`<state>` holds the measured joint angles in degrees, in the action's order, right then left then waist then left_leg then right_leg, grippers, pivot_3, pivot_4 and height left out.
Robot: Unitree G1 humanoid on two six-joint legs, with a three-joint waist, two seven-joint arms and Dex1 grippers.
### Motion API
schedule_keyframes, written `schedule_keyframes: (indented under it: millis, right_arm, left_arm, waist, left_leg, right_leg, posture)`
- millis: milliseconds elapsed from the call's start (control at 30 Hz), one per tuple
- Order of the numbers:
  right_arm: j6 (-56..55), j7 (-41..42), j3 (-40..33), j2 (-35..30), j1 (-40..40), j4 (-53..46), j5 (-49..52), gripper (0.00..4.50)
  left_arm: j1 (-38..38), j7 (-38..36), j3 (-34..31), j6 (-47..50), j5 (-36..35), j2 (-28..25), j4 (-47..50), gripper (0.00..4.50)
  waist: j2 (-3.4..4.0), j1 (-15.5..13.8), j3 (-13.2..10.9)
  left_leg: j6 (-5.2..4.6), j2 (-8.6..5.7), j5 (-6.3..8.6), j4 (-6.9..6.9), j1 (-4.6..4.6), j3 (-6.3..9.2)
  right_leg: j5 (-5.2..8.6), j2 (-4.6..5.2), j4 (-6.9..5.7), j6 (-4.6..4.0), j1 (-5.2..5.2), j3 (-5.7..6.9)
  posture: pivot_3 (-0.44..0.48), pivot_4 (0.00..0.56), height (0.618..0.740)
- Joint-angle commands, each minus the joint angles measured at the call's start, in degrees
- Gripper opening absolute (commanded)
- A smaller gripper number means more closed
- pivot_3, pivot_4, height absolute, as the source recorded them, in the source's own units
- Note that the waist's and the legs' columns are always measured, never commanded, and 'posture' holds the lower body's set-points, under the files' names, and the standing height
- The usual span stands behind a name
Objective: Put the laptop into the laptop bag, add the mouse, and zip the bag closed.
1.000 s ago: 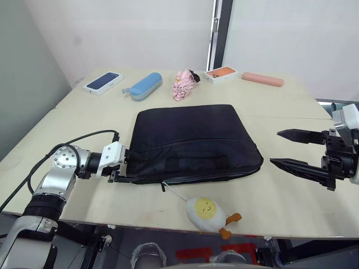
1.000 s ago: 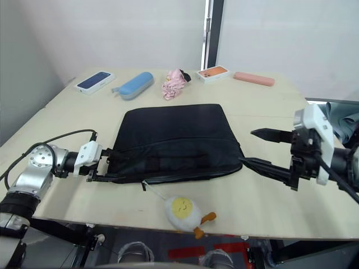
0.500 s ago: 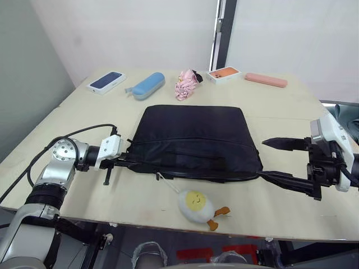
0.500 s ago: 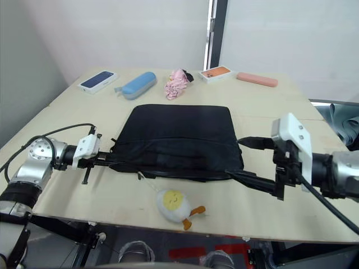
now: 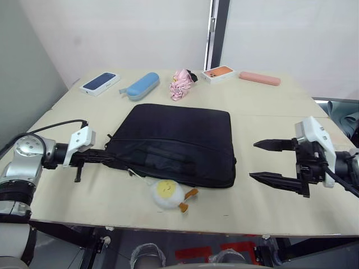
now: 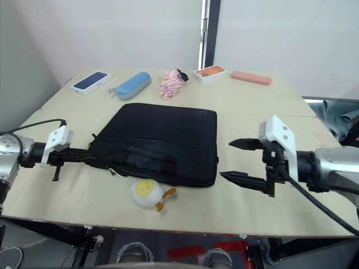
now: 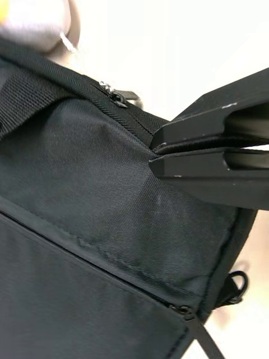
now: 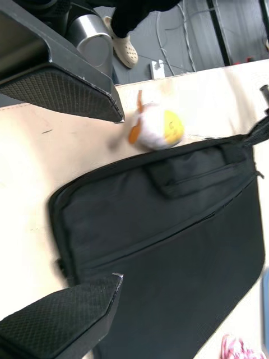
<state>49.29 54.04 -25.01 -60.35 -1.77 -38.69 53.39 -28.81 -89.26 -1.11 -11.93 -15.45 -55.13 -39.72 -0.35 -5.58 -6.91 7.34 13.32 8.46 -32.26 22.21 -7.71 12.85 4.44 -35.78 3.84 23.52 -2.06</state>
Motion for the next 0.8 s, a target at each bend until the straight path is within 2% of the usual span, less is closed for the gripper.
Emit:
schedule_keyframes:
  millis: [33, 167, 233, 300, 367, 400, 500, 567, 600, 700, 800]
  right_arm:
    - [-2.9, 0.5, 4.8, -0.6, -3.1, 0.6, -2.9, 4.50]
    - [-4.6, 0.5, 13.5, 1.4, -9.3, 3.1, -6.5, 4.50]
    - [-5.2, 0.3, 16.9, 2.6, -12.0, 4.7, -8.4, 3.60]
    - [-6.4, 0.6, 20.5, 3.9, -14.4, 6.0, -10.8, 2.99]
    - [-6.8, -0.4, 24.5, 6.5, -17.9, 8.5, -13.4, 2.32]
    - [-7.0, -0.4, 25.9, 7.6, -19.0, 9.3, -14.2, 1.88]
    - [-8.6, -0.8, 32.9, 11.1, -23.0, 12.9, -20.3, 0.97]
    - [-8.8, -0.8, 35.5, 13.5, -25.3, 14.4, -21.9, 0.15]
    - [-8.8, -0.8, 36.2, 14.4, -26.1, 15.1, -22.5, 0.00]
    - [-7.8, -1.7, 40.3, 19.6, -29.3, 18.9, -24.7, 0.00]
    - [-8.2, -1.1, 41.9, 22.0, -30.4, 20.3, -26.4, 0.00]
  left_arm:
    - [-1.5, -2.2, -2.2, -2.5, 0.4, -2.9, -3.2, 0.01]
    - [-3.9, -1.7, -1.1, -5.9, 2.5, -2.6, -7.9, 0.01]
    - [-5.1, -1.9, -1.0, -6.6, 2.8, -2.1, -8.8, 0.00]
    - [-6.3, -2.7, -1.1, -4.9, 2.4, -1.9, -8.6, 0.00]
    - [-7.8, -3.2, -0.7, -1.6, 2.4, -2.3, -8.7, 0.62]
    - [-7.8, -3.2, 0.5, 2.2, 1.1, -3.1, -7.5, 0.98]
    - [-7.3, -3.2, 2.7, 10.1, -3.7, -5.5, -1.6, 1.96]
    - [-6.6, -3.2, 2.9, 10.6, -4.2, -6.9, 1.0, 2.75]
    - [-6.3, -3.2, 3.0, 10.7, -4.3, -7.4, 1.9, 3.02]
    - [-3.6, -3.2, 3.2, 13.5, -7.7, -10.8, 9.3, 4.12]
    - [-2.9, -3.2, 2.8, 19.4, -11.5, -12.5, 15.3, 4.12]
  waist:
    - [0.00, 0.0, 0.0]
    - [-0.01, -0.1, 0.0]
    - [-0.01, -0.2, 0.0]
    - [-0.01, -0.2, 0.0]
    - [-0.02, -0.2, 0.0]
    - [-0.02, -0.2, 0.0]
    - [-0.01, -0.2, 0.0]
    - [-0.02, -0.2, 0.0]
    - [-0.02, -0.2, 0.0]
    - [-0.02, 0.2, 0.0]
    - [-0.02, 0.0, 0.0]
  left_leg:
    - [0.00, 0.00, 0.00, 0.00, -0.01, 0.00]
    - [-0.01, 0.00, 0.00, -0.03, -0.03, 0.02]
    - [0.00, 0.00, -0.01, -0.05, -0.06, 0.02]
    - [0.00, 0.00, -0.01, -0.06, -0.06, 0.02]
    - [0.00, 0.00, -0.01, -0.07, 0.00, 0.04]
    - [0.01, 0.00, -0.01, -0.10, 0.00, 0.05]
    - [0.03, 0.00, -0.02, -0.16, 0.09, 0.09]
    - [0.05, 0.00, -0.02, -0.15, 0.14, 0.12]
    - [0.06, -0.01, -0.02, -0.15, 0.16, 0.12]
    - [0.20, 0.00, -0.08, -0.14, 0.15, 0.12]
    - [0.32, 0.02, -0.13, -0.13, 0.18, 0.17]
  right_leg:
    - [0.00, 0.00, -0.01, 0.00, -0.01, 0.00]
    - [0.00, 0.01, -0.06, 0.00, -0.03, 0.01]
    - [-0.01, 0.01, -0.12, -0.01, -0.04, 0.01]
    - [0.00, 0.01, -0.12, -0.01, -0.04, 0.01]
    - [0.00, 0.01, -0.13, -0.02, -0.02, 0.04]
    - [0.00, 0.01, -0.17, -0.02, -0.01, 0.05]
    - [0.02, 0.01, -0.25, -0.06, 0.06, 0.08]
    - [0.04, 0.02, -0.26, -0.09, 0.11, 0.12]
    - [0.04, 0.02, -0.26, -0.09, 0.12, 0.12]
    - [0.06, 0.00, -0.30, -0.12, 0.14, 0.13]
    - [0.08, -0.02, -0.31, -0.15, 0.16, 0.20]
  posture:
    - [0.000, 0.150, 0.740]
    - [0.000, 0.150, 0.740]
    - [0.000, 0.150, 0.740]
    - [0.000, 0.150, 0.740]
    - [0.000, 0.150, 0.740]
    - [0.000, 0.150, 0.740]
    - [0.000, 0.150, 0.740]
    - [0.000, 0.150, 0.740]
    - [0.000, 0.150, 0.740]
    - [0.000, 0.150, 0.740]
    - [0.000, 0.150, 0.740]
